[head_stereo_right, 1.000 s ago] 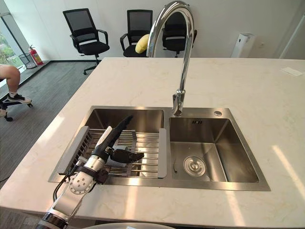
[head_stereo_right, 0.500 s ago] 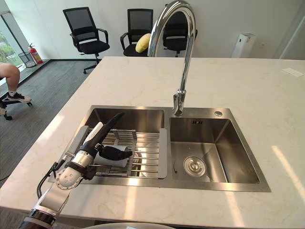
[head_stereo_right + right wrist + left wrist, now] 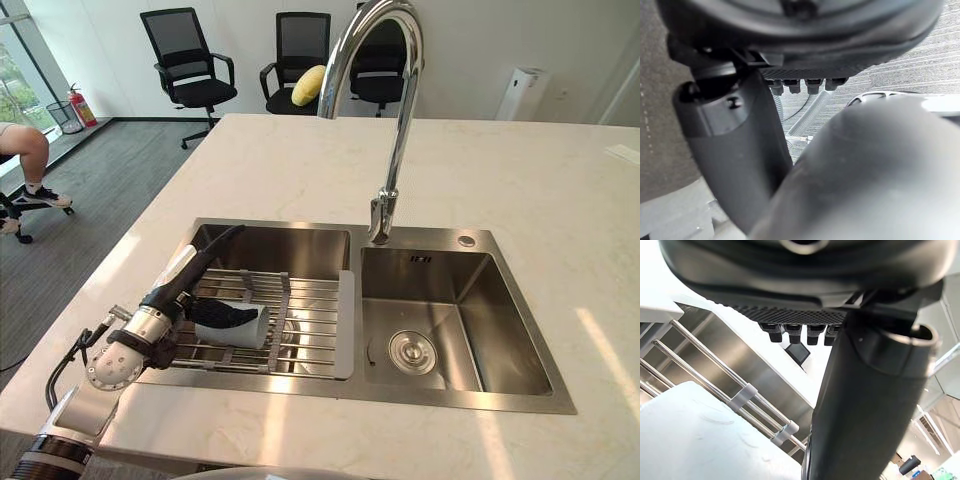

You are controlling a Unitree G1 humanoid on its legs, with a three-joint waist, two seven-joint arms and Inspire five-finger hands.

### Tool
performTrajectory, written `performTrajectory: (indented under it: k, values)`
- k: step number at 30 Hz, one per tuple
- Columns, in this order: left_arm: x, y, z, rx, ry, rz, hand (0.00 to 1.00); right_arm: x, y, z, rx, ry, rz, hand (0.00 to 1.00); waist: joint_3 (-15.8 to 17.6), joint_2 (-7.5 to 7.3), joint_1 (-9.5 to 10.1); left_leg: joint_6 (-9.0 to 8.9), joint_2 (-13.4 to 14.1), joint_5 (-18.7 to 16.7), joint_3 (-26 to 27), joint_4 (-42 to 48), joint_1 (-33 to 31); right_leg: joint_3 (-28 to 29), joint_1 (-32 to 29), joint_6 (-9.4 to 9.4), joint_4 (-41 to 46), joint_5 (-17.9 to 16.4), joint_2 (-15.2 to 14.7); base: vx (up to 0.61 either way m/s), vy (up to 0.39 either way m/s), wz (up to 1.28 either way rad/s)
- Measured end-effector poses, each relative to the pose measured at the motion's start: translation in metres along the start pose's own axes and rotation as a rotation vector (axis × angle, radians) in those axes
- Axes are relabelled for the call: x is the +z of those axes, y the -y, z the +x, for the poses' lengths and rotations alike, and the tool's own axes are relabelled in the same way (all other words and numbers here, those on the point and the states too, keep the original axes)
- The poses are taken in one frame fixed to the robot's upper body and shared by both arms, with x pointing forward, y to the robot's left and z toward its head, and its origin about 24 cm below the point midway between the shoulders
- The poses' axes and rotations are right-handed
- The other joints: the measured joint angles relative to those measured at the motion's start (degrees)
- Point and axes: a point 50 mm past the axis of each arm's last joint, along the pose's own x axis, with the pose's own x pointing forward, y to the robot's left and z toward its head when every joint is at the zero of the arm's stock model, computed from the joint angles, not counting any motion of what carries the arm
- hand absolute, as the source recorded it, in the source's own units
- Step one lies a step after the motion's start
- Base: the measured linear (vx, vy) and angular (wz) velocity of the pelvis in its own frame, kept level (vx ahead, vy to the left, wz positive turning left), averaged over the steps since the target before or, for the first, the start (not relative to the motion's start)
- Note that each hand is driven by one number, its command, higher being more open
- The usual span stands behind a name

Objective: Walk over to the sink, pick up the cup, carry it to the dishwasher, place the cup inside the dishwasher, then close the dishwasher door

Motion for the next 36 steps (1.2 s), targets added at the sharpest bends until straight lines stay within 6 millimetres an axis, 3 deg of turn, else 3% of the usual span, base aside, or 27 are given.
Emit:
performTrajectory:
  k: [10, 26, 36]
  values:
    - [0.01, -0.011, -0.001, -0.007, 0.06, -0.005, 1.0, -0.001, 0.004, -0.002, -0.019, 0.0, 0.011, 1.0, 0.0, -0.02, 0.49, 0.01, 0.0, 0.0, -0.5, 0.0, 0.0, -0.5, 0.0, 0.04, 0.4, -0.4, -0.2, 0.0, 0.0, 0.0]
    - [0.007, -0.019, -0.004, -0.088, 0.022, 0.289, 1.0, -0.003, 0.005, -0.003, -0.008, -0.012, 0.013, 1.0, 0.0, 0.04, 1.14, 0.25, -0.3, 0.2, -1.3, -0.2, -0.3, -1.1, 0.1, 0.06, 0.5, -0.5, -0.6, 0.0, -0.004, 0.02]
    - [0.008, -0.006, -0.004, -0.211, 0.042, 0.35, 1.0, -0.002, 0.005, -0.003, 0.0, -0.01, 0.01, 1.0, 0.7, 0.35, 1.16, 0.3, -0.4, 0.3, -1.3, -0.4, -0.3, -1.2, 0.1, 0.06, 0.5, -0.5, -0.7, 0.0, 0.0, 0.0]
